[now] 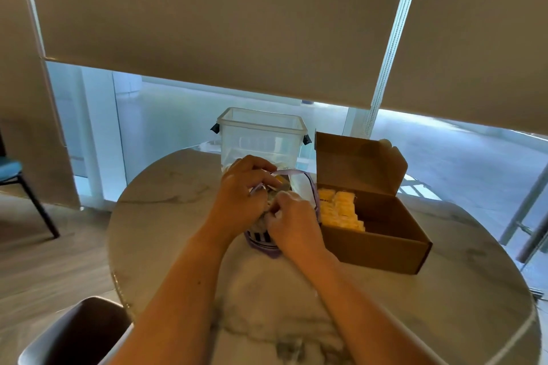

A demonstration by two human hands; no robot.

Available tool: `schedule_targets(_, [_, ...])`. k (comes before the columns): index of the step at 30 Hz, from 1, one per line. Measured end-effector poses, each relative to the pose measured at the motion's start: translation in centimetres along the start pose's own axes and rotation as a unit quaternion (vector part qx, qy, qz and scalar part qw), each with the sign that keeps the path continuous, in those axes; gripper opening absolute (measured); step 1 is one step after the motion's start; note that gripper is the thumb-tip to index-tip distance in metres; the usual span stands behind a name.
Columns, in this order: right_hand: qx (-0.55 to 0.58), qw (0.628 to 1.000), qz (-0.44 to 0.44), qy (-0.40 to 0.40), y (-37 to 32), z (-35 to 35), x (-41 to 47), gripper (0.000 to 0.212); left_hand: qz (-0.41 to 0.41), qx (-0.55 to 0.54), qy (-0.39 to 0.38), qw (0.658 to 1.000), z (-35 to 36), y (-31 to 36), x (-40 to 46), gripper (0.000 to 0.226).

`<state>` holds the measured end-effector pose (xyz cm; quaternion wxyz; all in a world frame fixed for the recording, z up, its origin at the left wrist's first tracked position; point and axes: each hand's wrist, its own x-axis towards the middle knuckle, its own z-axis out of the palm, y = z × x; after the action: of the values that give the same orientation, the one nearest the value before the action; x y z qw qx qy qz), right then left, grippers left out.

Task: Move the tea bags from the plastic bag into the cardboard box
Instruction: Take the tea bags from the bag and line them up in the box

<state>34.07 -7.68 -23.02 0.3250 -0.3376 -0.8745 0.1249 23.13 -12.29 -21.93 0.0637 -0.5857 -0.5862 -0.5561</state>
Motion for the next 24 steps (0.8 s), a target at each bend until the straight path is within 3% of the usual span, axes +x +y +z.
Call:
schedule_targets(5, [0.161, 0.987, 0.012, 0.024, -0.8, -1.5, -0.9, 0.006, -0.017, -0.002, -0.019, 1.0, 0.4, 0.1, 0.0, 0.027])
schedule_targets(8, [0.255, 0.965, 0.027, 0.056, -0.7, -2.4, -1.2, 0.029, 0.004, 0.0, -0.013, 1.0, 0.7, -0.1, -0.1, 0.022])
schedule_targets(12, [0.327, 0.939, 0.024, 0.105, -0.5, -3.1, -1.4, 0.039, 0.069, 0.02, 0.074, 0.995, 1.1, 0.0, -0.1, 0.016])
schedule_targets(14, [0.355, 0.925, 0.015, 0.134, -0.4, -3.6, -1.3, 0.039, 0.099, 0.025, 0.147, 0.984, 1.3, 0.3, -0.2, 0.027])
schedule_targets(16, [0.382, 0.911, -0.005, 0.157, 0.0, -4.2, -1.2, 0.038, 0.076, -0.018, 0.185, 0.98, 1.4, 0.7, -0.4, 0.04])
schedule_targets(18, [0.405, 0.899, -0.029, 0.165, 0.3, -4.6, -1.3, 0.038, 0.033, -0.052, 0.143, 0.988, 1.6, 1.4, -0.7, 0.05])
schedule_targets(20, [0.423, 0.889, -0.04, 0.172, 0.5, -4.7, -1.4, 0.034, -0.053, -0.095, 0.039, 0.993, 2.0, 2.3, -1.1, 0.054])
schedule_targets(22, [0.428, 0.885, -0.04, 0.179, 0.6, -4.8, -1.4, 0.033, -0.148, -0.156, -0.053, 0.975, 2.6, 3.0, -1.2, 0.058])
schedule_targets(24, [0.433, 0.882, -0.03, 0.181, 0.5, -4.8, -1.3, 0.036, -0.188, -0.196, -0.083, 0.959, 3.0, 3.3, -1.3, 0.055])
